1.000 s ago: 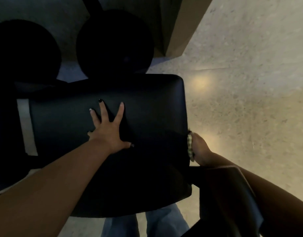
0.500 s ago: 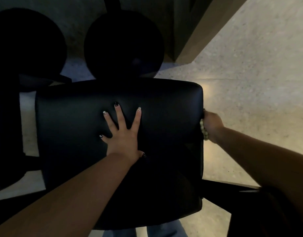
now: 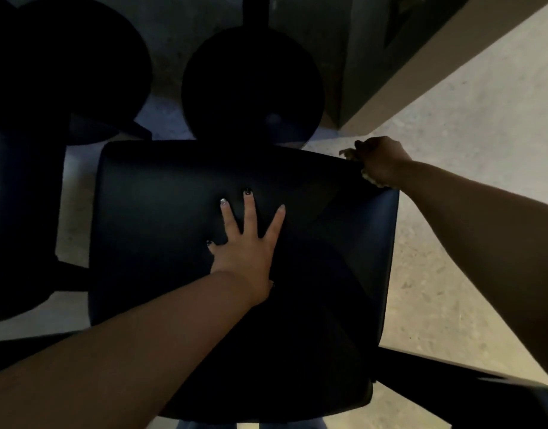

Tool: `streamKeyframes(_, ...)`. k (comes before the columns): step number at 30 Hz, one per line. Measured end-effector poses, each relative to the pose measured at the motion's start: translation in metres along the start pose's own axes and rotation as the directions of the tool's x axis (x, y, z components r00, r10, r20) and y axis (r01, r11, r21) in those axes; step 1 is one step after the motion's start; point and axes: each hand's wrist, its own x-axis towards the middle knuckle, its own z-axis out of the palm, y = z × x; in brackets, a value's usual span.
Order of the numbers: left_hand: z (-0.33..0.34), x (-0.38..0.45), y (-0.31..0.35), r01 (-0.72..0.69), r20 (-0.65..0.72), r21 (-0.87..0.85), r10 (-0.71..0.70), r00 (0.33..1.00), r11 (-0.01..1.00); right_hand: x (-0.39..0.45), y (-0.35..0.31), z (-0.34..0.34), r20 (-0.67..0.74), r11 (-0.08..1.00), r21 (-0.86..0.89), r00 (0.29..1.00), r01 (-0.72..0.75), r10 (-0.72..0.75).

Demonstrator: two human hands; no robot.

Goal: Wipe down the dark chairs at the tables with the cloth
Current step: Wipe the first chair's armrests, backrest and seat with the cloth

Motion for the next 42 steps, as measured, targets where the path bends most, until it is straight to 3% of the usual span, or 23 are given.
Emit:
streamKeyframes(5,-0.027,-0.005,-0.046,-0.25,0.174,0.169,0.221,0.96,0.953,0.002,-0.044,0.017,0.113,0.975,-0.209,0.992,0.077,-0.054)
streamKeyframes(8,-0.05,-0.005,-0.091,-0.339,0.185,0.129,0.313,0.932,0.932,0.001,-0.074,0.032,0.103,0.977,-0.195,0.993,0.082,-0.063)
streamKeyframes(13,-0.072,-0.001,-0.181,-0.251,0.064,0.04,0.248,0.967,0.967,0.007,-0.121,0.062,0.14,0.948,-0.275,0.982,0.162,-0.128)
streamKeyframes(17,-0.059,-0.011,-0.241,-0.077,-0.063,-0.3,0.06,0.996,0.951,0.005,-0.169,0.091,0.175,0.905,-0.349,0.965,0.245,-0.194)
streamKeyframes(19,-0.043,-0.019,-0.259,-0.051,-0.139,-0.591,-0.039,0.99,0.805,0.004,-0.197,0.109,0.18,0.894,-0.351,0.957,0.278,-0.227)
streamKeyframes(22,-0.01,-0.026,-0.273,0.005,-0.092,-0.926,-0.239,0.967,0.377,-0.004,-0.238,0.139,0.231,0.859,-0.338,0.919,0.385,-0.321)
streamKeyframes(24,0.009,-0.029,-0.272,0.025,-0.004,-0.996,-0.322,0.947,0.086,-0.013,-0.265,0.158,0.245,0.83,-0.316,0.884,0.46,-0.397)
streamKeyframes(26,0.022,-0.031,-0.273,-0.018,0.023,-0.995,-0.4,0.916,-0.099,-0.023,-0.29,0.179,0.254,0.791,-0.33,0.856,0.515,-0.451)
streamKeyframes(32,0.027,-0.041,-0.275,-0.189,-0.069,-0.969,-0.555,0.829,-0.161,-0.045,-0.337,0.224,0.265,0.632,-0.477,0.786,0.61,-0.558)
streamKeyframes(34,0.027,-0.043,-0.276,-0.225,-0.093,-0.958,-0.553,0.828,-0.176,-0.058,-0.346,0.235,0.315,0.528,-0.52,0.725,0.672,-0.612)
streamKeyframes(37,0.023,-0.045,-0.277,-0.251,-0.135,-0.957,-0.549,0.825,-0.142,-0.093,-0.344,0.256,0.495,0.337,-0.526,0.603,0.781,-0.625)
streamKeyframes(39,0.016,-0.049,-0.277,-0.259,-0.131,-0.951,-0.536,0.834,-0.17,-0.12,-0.333,0.273,0.591,0.19,-0.531,0.521,0.826,-0.615)
streamKeyframes(42,0.007,-0.048,-0.28,-0.242,-0.07,-0.943,-0.576,0.814,-0.228,-0.156,-0.313,0.291,0.687,0.087,-0.464,0.42,0.882,-0.593)
